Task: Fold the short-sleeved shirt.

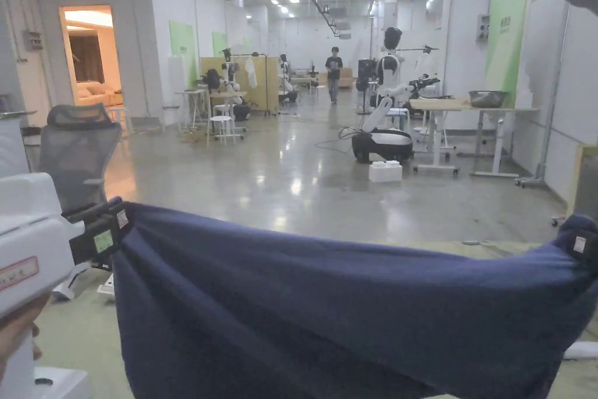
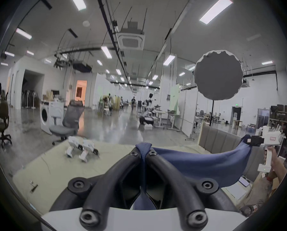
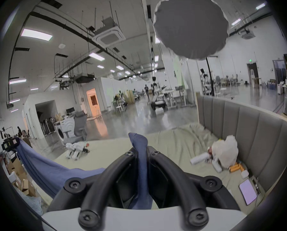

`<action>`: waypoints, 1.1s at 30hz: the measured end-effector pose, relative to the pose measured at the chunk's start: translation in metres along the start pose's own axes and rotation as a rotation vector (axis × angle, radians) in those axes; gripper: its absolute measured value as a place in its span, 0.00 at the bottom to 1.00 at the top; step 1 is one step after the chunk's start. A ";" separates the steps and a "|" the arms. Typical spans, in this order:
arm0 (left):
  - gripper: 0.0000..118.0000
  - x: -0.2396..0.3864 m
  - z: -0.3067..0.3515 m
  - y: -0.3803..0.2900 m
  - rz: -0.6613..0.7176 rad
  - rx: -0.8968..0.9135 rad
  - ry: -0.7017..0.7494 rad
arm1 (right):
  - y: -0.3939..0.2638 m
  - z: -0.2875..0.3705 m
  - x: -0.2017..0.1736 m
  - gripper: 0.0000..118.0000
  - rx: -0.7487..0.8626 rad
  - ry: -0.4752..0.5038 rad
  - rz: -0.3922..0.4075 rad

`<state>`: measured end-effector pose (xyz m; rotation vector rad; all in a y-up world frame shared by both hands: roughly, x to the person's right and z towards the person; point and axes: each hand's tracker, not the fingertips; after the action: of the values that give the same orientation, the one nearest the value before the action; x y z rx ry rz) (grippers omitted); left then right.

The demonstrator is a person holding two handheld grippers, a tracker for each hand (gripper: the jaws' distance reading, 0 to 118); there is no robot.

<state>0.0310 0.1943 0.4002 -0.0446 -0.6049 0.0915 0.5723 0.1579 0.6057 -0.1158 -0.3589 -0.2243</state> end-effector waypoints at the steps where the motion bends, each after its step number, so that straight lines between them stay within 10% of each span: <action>1: 0.00 -0.005 0.000 0.006 0.006 0.009 0.006 | 0.009 0.002 -0.004 0.05 0.018 -0.007 -0.001; 33: 0.00 -0.020 -0.132 0.042 -0.042 0.016 0.119 | 0.075 -0.078 -0.021 0.04 0.058 -0.070 0.096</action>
<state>0.0865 0.2320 0.2773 -0.0213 -0.4860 0.0528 0.5973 0.2228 0.5199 -0.0841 -0.4284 -0.1147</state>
